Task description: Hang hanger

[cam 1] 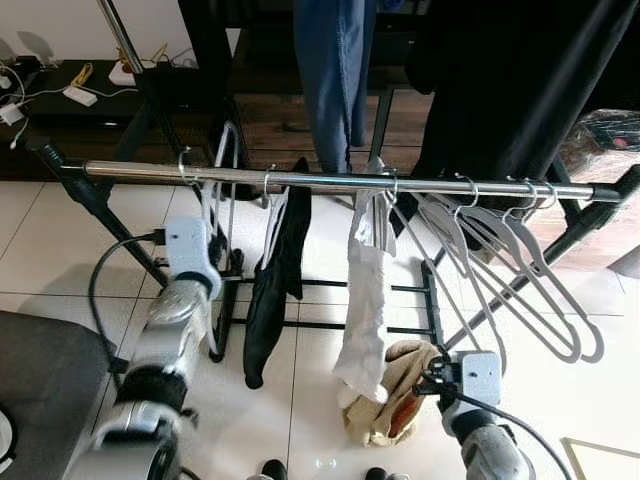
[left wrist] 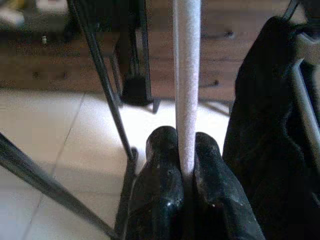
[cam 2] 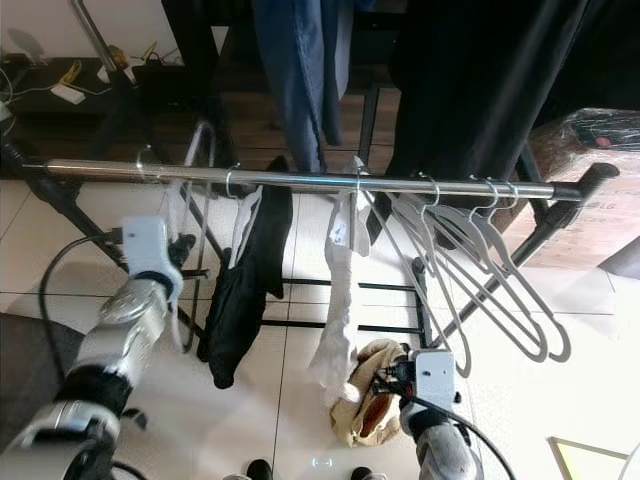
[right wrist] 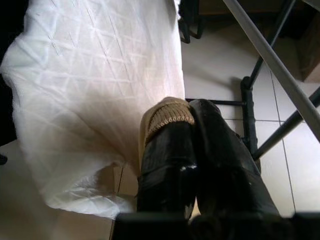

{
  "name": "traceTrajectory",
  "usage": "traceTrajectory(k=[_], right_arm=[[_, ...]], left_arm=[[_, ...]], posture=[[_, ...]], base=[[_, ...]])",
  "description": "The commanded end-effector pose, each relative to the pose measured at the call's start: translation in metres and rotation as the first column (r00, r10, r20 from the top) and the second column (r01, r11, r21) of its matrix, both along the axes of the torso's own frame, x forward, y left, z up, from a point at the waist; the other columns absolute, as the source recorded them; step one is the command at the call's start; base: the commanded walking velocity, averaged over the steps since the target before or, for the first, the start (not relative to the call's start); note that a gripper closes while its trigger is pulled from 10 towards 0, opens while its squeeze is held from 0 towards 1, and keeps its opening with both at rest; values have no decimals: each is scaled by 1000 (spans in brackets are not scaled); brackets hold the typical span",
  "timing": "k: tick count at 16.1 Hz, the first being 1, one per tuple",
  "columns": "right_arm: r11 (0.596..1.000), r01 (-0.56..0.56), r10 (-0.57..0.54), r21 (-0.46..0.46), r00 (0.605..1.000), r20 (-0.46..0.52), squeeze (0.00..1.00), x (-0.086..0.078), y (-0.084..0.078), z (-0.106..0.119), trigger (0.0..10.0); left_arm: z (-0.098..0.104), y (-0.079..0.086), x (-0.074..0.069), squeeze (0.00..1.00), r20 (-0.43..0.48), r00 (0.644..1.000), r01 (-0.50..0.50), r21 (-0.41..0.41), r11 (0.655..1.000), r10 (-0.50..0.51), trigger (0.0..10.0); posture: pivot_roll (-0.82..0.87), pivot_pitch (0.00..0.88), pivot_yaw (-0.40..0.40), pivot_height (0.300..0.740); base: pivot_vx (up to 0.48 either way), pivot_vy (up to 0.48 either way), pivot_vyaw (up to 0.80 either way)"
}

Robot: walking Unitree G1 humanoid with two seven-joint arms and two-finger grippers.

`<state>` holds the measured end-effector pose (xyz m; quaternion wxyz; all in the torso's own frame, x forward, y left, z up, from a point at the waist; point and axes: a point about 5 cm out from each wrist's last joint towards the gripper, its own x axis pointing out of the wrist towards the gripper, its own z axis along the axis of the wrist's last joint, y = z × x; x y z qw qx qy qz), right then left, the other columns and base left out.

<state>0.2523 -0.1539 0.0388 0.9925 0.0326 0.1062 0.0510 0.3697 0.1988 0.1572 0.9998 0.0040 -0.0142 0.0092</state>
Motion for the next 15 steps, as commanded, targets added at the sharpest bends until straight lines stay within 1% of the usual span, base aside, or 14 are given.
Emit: traceTrajectory(k=[1, 2, 3, 4, 5, 6, 7, 9, 11, 15], right_arm=[[1000, 15, -15, 1, 1000, -19, 0, -4, -5, -6, 10000], [1000, 18, -18, -2, 1000, -23, 0, -3, -6, -9, 10000], [1000, 20, -20, -6, 999, -26, 0, -3, -7, -10, 10000], [1000, 24, -25, -12, 999, -29, 0, -1, -10, -12, 10000], [1000, 27, -28, -14, 999, -26, 0, 0, -11, -12, 10000], [999, 35, -35, -15, 999, -13, 0, 4, -14, -10, 10000], [999, 38, -38, -15, 999, -10, 0, 5, -15, -9, 10000], [998, 54, -54, -19, 999, 7, 0, 11, -20, -6, 10000], [997, 77, -76, -18, 997, 29, 0, 18, -24, -2, 10000], [997, 80, -79, -17, 996, 39, 0, 25, -25, 0, 10000]], left_arm=[[-8, 5, -15, 0, -11, 1000, 10, 38, 999, -10, 0], [-15, 6, -31, 0, -9, 1000, 30, 46, 999, -29, 0], [-20, 5, -42, 0, -4, 999, 47, 62, 997, -47, 1020], [-29, 4, -58, 0, -5, 998, 56, 82, 995, -56, 8824], [-35, 4, -69, 0, -14, 999, 48, 79, 996, -47, 10000], [-41, 2, -84, 0, -6, 998, 58, 103, 993, -57, 10000], [-42, 1, -87, 0, -2, 998, 60, 110, 992, -60, 10000], [-46, 2, -98, 0, -1, 1000, 22, 120, 993, -22, 10000], [-53, -1, -112, 0, -19, 1000, -2, 101, 995, 4, 10000], [-50, -5, -107, 0, 1, 1000, -18, 81, 997, 18, 10000]], posture=[[-59, 218, 18, 740], [-56, 207, 20, 740], [-50, 190, 22, 740], [-45, 165, 26, 740], [-46, 158, 26, 740], [-52, 133, 26, 740], [-52, 128, 27, 740], [-58, 106, 27, 740], [-58, 80, 28, 740], [-54, 68, 23, 740]], base=[[0, 0, 0], [0, 0, 0], [0, 0, 0], [0, 0, 0], [0, 0, 0], [0, 0, 0], [0, 0, 0], [0, 0, 0], [0, 0, 0], [0, 0, 0]])
